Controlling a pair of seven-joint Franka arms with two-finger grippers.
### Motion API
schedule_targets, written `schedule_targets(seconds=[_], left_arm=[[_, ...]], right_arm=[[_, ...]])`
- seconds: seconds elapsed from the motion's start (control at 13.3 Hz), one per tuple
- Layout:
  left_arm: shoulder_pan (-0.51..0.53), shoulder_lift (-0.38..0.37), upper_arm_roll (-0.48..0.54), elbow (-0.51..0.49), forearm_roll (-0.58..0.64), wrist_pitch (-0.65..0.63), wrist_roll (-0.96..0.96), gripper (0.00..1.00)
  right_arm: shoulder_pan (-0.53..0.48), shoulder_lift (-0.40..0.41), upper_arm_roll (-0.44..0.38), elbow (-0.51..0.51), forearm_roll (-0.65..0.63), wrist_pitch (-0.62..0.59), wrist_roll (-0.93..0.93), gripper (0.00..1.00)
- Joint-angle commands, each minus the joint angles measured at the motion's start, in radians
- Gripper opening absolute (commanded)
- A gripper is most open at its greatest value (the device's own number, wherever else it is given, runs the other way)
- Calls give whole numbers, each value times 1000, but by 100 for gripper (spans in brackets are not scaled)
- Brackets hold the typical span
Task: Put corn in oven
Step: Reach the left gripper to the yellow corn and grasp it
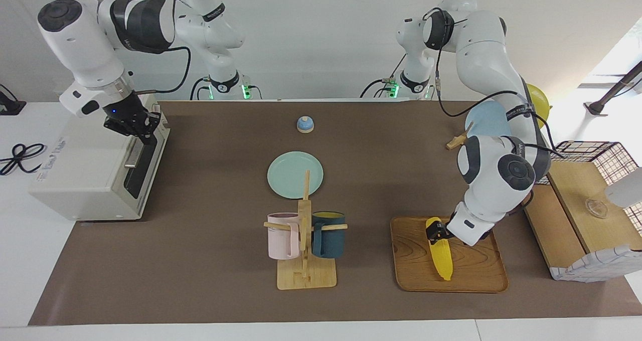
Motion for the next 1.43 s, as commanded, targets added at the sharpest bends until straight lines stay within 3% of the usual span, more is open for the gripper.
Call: schedule_targets(seconds=[0.0,0.38,0.53,0.6,0.83,0.9,1.05,1.2,1.35], left_arm=[[-18,-30,11,-85,20,83,-8,100],[-16,-61,11,-202,20,161,-5,100],[-9,-61,9,-193,18,154,-5,97],[-10,-59,9,-185,18,150,-5,90],[-10,-58,9,-158,15,76,-5,49],[-15,-56,9,-150,14,68,-8,42],[-19,-56,11,-148,-7,65,-22,11],[-27,-61,11,-132,-23,37,-40,0],[-50,-84,8,-102,-26,-26,-136,0]], right_arm=[[-24,-30,3,-55,-21,41,-12,0],[-58,-7,3,-93,-24,89,115,0],[-72,16,3,-93,-24,95,152,0],[-74,21,3,-93,-24,106,167,0],[-77,29,3,-95,-48,109,167,0],[-75,30,3,-96,-70,115,167,0],[-75,33,3,-98,-73,115,167,0],[-74,36,4,-122,-73,132,167,0],[-58,36,6,-156,-71,163,169,0]])
